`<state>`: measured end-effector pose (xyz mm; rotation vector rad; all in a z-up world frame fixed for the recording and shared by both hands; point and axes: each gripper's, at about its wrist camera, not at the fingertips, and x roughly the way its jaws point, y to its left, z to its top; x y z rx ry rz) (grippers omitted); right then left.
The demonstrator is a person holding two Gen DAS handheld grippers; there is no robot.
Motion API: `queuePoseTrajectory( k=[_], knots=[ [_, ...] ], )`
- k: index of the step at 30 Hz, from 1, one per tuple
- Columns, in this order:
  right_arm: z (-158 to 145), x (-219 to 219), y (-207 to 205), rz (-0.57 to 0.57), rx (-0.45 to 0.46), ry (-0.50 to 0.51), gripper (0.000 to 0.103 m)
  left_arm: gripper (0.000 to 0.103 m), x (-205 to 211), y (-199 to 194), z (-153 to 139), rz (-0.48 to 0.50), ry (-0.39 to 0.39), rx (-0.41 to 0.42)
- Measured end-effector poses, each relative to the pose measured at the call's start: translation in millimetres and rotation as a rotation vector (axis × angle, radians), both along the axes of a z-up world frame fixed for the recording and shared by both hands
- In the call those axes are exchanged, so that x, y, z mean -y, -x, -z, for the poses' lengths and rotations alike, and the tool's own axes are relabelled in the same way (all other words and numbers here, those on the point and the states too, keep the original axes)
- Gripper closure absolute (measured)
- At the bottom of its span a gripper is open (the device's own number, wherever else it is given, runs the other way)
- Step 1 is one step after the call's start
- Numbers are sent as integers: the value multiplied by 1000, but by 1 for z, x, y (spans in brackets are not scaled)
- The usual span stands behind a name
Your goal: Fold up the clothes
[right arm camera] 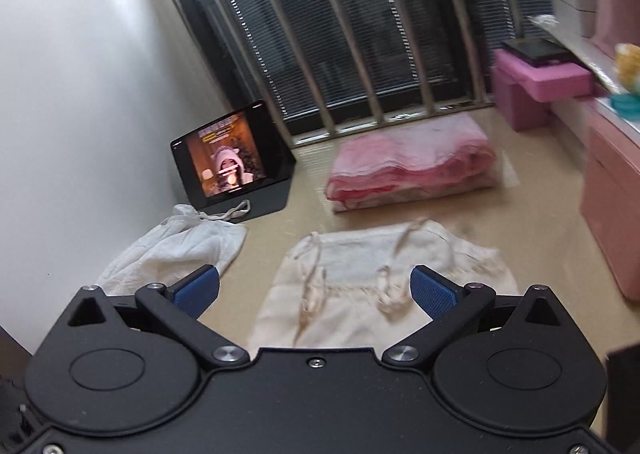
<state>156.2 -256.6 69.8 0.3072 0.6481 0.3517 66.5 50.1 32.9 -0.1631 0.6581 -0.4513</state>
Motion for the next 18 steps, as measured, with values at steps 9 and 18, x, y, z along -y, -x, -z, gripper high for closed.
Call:
queuePoseTrajectory(
  k=[9, 18],
  knots=[
    [36, 41, 44, 128, -77, 98, 0, 0, 31, -23, -15, -29, -34, 16],
    [73, 75, 77, 211, -154, 100, 0, 0, 78, -32, -16, 15, -59, 43]
  ],
)
